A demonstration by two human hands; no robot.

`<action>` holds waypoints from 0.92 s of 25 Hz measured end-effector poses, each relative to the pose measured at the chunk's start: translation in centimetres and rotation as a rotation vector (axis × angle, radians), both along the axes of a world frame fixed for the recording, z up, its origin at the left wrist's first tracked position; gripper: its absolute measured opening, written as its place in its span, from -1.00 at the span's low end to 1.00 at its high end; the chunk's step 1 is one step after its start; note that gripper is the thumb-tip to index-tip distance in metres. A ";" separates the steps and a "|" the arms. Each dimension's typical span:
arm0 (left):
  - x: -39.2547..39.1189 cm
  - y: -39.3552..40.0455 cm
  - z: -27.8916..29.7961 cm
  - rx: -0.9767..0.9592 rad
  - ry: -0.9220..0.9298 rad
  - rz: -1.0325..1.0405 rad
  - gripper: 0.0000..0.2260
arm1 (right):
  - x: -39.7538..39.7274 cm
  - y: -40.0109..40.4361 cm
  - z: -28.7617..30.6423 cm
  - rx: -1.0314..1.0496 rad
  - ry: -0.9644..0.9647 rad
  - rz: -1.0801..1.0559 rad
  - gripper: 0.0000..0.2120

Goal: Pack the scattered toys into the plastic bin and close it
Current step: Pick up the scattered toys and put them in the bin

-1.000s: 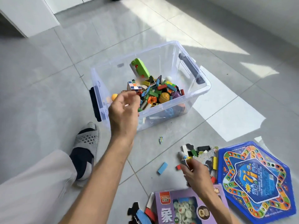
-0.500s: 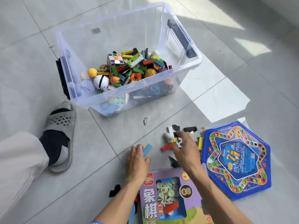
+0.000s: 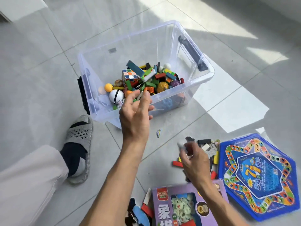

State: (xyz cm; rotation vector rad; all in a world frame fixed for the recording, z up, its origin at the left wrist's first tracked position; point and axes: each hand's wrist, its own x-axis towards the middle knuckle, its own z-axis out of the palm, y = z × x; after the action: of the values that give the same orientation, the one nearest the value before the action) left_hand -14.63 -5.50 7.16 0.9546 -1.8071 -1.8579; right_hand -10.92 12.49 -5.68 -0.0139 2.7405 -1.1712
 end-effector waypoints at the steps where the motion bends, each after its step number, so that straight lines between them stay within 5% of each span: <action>1: 0.4 -0.2 0.2 -0.015 -0.001 -0.015 -0.89 | -0.9 -1.2 3.5 -0.164 0.056 -0.074 -0.91; 3: 2.9 0.9 -1.8 -0.020 -0.113 -0.037 -0.93 | -4.4 -4.0 10.1 -0.422 0.140 -0.110 -0.88; 5: 6.1 2.7 -5.0 0.006 -0.248 -0.098 -0.91 | -7.9 -5.4 13.7 -0.454 0.117 -0.075 -0.72; 10: 9.9 6.8 -10.1 -0.247 -0.551 -0.460 -0.95 | -4.9 3.4 5.4 -0.079 -0.130 -0.215 -0.83; 16: 7.1 9.9 -16.2 -0.827 -0.556 -0.937 -0.62 | 2.8 6.5 -4.0 0.466 -0.226 0.223 -0.86; 19: 6.5 10.4 -17.8 -0.854 -0.548 -0.974 -0.66 | 2.7 5.4 -5.2 0.640 -0.225 0.305 -0.79; 23: 7.6 10.0 -18.5 -0.824 -0.561 -0.962 -0.73 | 2.8 4.4 -6.1 0.628 -0.184 0.331 -0.93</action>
State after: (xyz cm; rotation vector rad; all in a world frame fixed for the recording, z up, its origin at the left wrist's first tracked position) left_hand -7.03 4.46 -11.39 0.2692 -3.3777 -0.9311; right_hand -8.10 16.94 -11.78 -0.2561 2.6736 -0.1976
